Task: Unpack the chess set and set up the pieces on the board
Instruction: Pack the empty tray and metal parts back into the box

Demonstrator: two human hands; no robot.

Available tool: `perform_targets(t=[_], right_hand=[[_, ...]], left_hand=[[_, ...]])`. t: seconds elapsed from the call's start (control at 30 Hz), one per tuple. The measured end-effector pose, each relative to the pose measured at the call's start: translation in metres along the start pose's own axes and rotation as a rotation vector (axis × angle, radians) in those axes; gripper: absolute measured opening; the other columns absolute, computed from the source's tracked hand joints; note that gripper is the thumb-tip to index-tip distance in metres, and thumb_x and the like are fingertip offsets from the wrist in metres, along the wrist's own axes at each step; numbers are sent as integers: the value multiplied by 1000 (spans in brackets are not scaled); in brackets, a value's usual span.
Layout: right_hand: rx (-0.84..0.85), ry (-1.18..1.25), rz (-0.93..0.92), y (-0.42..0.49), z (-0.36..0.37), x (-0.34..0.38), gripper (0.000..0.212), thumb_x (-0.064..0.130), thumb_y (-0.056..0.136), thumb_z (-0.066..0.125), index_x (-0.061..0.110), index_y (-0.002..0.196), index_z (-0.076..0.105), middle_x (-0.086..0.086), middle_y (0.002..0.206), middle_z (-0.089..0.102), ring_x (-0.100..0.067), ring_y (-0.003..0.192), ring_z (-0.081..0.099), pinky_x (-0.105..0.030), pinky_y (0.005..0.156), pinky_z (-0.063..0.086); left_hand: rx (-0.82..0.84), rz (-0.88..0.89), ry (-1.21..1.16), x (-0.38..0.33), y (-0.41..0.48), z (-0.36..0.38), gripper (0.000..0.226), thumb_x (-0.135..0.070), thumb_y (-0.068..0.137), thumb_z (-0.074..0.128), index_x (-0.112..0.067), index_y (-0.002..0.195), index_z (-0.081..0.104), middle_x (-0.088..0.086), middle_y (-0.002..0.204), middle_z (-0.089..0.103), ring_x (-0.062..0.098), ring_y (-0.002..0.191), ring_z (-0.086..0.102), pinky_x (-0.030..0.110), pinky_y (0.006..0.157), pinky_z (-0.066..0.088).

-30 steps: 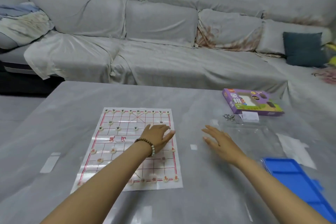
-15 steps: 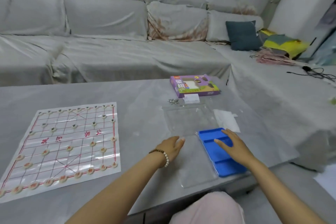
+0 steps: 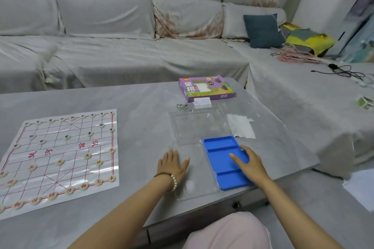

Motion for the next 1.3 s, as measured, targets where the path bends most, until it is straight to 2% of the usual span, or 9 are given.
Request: perform_targets(t=[0.23,0.47,0.57,0.77,0.87,1.0,1.1,1.2,1.3], right_hand=[[49,161,-41,-6,29,14,42,29,90,61,16,128,50,4,125,53,-10,110,51,-21,86,41],[17,211,-41,-14,49,16,31,25,92,58,17,122,57,4,119,56,-16,105,55,-22,85,42],[23,357,-3,-20,53,14,21,22,94,55,17,114,59,-1,118,61,-16,109,57,-23,87,48],[82,510,68,-29,51,19,28,26,101,36,18,124,49,0,119,55,-9,98,60,-15,75,53],[85,583,142,-31,50,19,41,28,102,33,9,138,38,-4,127,47,-20,110,54,-26,87,47],[91,617,248,-29,49,15,50,32,103,28,-2,138,39,-19,138,47,-30,119,52,-28,85,47],[122,598,261,-30,50,15,47,32,103,29,0,130,49,-17,116,61,-20,92,63,-18,65,54],[147,538,240,-32,52,19,37,29,101,38,6,119,61,-13,107,69,-17,86,67,-17,60,54],[141,528,215,-34,52,19,29,25,99,45,10,114,65,-7,105,71,-17,92,68,-22,70,56]], left_hand=[[-146,-71,-93,34,-4,-16,70,-54,95,23,-12,149,6,9,157,0,26,144,3,37,118,6],[-440,-115,-871,46,-9,-68,67,-33,92,53,-14,146,19,8,153,22,28,136,29,42,111,28],[-314,25,-1018,32,-15,-92,70,-24,90,58,-16,147,19,8,148,33,27,126,44,36,95,44],[-24,240,-866,-28,-23,-83,71,-43,93,44,-28,149,3,-3,156,12,20,139,25,36,110,26],[28,243,-806,-49,-21,-56,67,-51,93,36,-29,148,3,-6,156,7,18,143,15,33,112,23],[70,95,-293,-45,-11,-12,74,-60,90,35,-28,148,3,3,157,-9,24,144,-6,40,117,4],[6,79,-84,-36,-17,8,90,-64,85,41,-23,148,-9,3,154,-21,30,143,-11,42,117,2],[-95,40,-181,-31,-15,16,113,-65,77,55,-12,146,-18,10,155,-15,30,143,-8,39,116,1],[-158,44,-426,-30,-10,18,113,-55,74,66,-12,148,-8,6,156,6,29,143,6,42,117,11]])
Point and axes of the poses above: each hand's wrist, its own y-axis towards the middle knuckle, its own z-axis out of the palm, x = y × z, the point moved 2 cm from there along y, towards the middle knuckle
